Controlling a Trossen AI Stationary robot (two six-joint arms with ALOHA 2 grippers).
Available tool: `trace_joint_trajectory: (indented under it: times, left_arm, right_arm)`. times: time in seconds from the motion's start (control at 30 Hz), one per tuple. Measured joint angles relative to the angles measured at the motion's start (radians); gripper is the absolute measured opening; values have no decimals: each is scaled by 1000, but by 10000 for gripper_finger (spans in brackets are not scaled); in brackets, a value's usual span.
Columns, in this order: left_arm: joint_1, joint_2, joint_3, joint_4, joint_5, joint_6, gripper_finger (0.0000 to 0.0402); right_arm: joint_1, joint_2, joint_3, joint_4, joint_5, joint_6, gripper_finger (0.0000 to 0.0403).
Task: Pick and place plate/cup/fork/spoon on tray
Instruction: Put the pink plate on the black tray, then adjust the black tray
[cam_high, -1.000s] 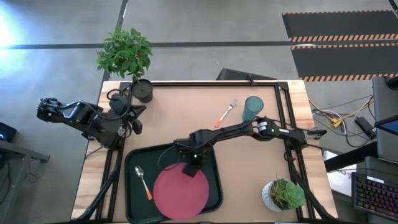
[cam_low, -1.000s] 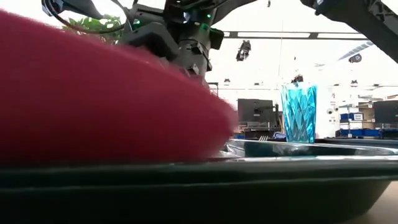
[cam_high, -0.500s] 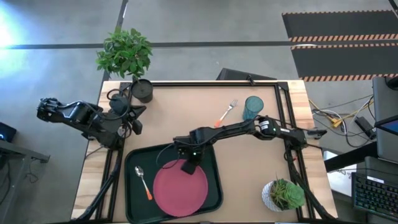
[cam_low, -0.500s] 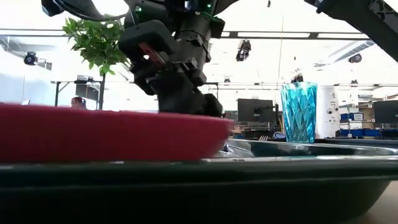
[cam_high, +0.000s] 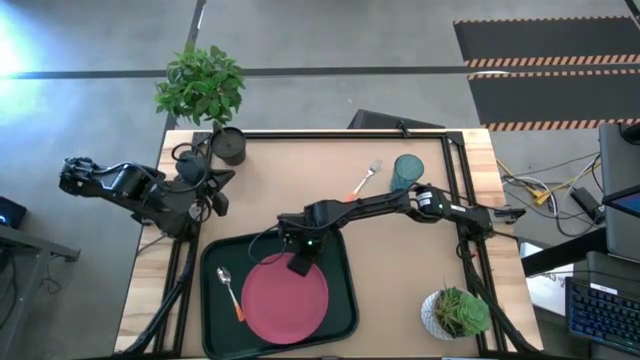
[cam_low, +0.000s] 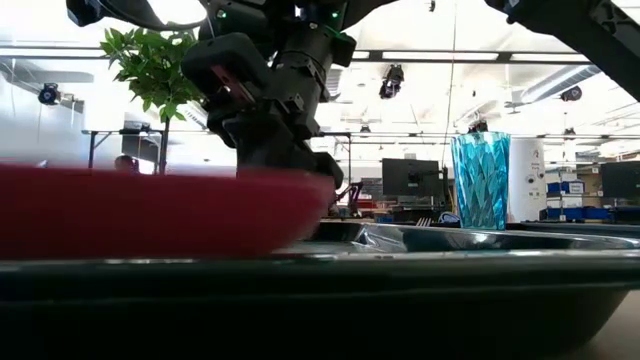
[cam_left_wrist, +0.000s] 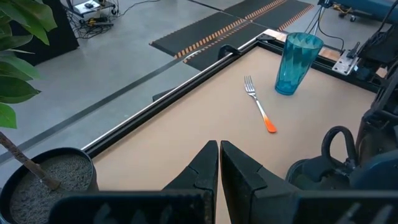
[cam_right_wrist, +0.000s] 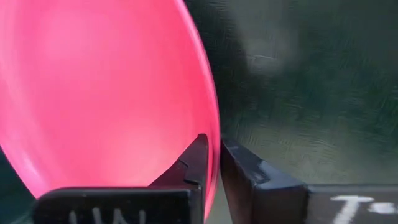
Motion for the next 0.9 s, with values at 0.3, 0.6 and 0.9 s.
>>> trace_joint_trajectory:
  times: [0.3, 0.6, 0.9]
  left_arm:
    - [0, 0, 0, 0, 0, 0, 0]
    - [0, 0, 0, 0, 0, 1, 0]
    - [0, -2, 0, -1, 0, 1, 0]
  right_arm:
    - [-2, 0, 13, 13, 20, -26, 84]
    - [-36, -29, 60, -6, 116, -120, 85]
    - [-76, 30, 47, -184, 166, -183, 53]
